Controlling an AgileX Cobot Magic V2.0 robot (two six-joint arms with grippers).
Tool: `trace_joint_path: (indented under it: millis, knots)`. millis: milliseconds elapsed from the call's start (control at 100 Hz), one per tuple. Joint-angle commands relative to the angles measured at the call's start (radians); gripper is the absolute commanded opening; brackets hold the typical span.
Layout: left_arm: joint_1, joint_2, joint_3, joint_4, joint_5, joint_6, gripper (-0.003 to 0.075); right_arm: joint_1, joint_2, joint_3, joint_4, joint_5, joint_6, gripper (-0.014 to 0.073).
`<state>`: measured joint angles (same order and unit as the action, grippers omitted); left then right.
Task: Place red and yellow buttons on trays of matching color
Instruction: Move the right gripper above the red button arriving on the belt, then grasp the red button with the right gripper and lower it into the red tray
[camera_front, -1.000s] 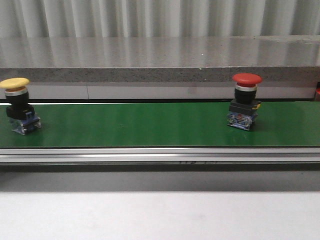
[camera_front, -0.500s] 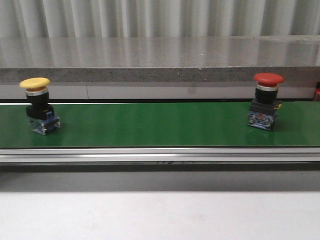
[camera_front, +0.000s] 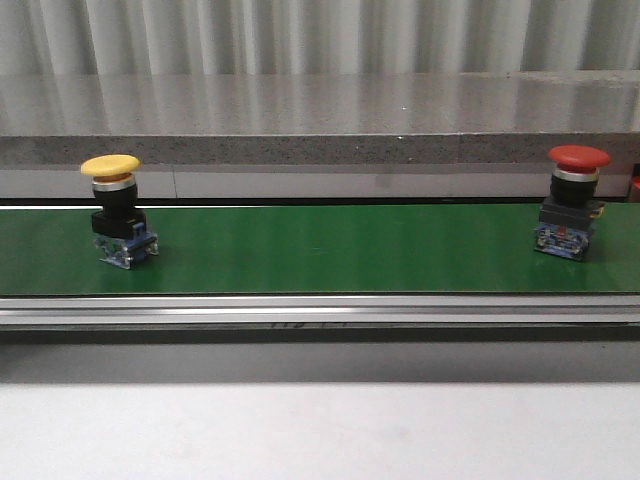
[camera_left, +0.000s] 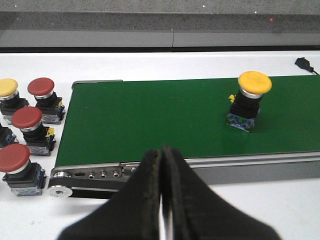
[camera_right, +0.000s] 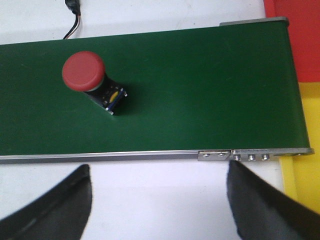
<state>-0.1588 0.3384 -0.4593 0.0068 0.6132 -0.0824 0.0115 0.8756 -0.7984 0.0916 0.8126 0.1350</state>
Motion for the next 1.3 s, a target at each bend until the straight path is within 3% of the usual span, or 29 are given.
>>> trace_joint_path:
  millis: [0,300,640,930,1050,1200,1290]
  knots:
    - [-0.01,0.006,-0.025,-0.007,-0.076,-0.001,-0.002,0.001,0.004,-0.035,0.019,-0.048,0.001,0.0644]
    - [-0.01,0.006,-0.025,-0.007,-0.076,-0.001,-0.002,0.003,0.153,-0.131,0.075,-0.044,-0.135,0.0633]
    - [-0.01,0.006,-0.025,-0.007,-0.076,-0.001,-0.002,0.003,0.397,-0.242,0.075,-0.048,-0.169,0.0633]
    - [-0.01,0.006,-0.025,-0.007,-0.076,-0.001,-0.002,0.003,0.551,-0.263,0.032,-0.168,-0.17,0.0624]
    - [-0.01,0.006,-0.025,-0.007,-0.076,-0.001,-0.002,0.003,0.59,-0.263,0.01,-0.167,-0.169,0.0489]
    - [-0.01,0.006,-0.025,-0.007,-0.076,-0.001,-0.002,0.0,0.592,-0.275,0.01,-0.153,-0.168,0.0193]
    - [-0.01,0.006,-0.025,-0.007,-0.074,-0.001,-0.002,-0.009,0.592,-0.314,0.007,-0.128,-0.168,0.0151]
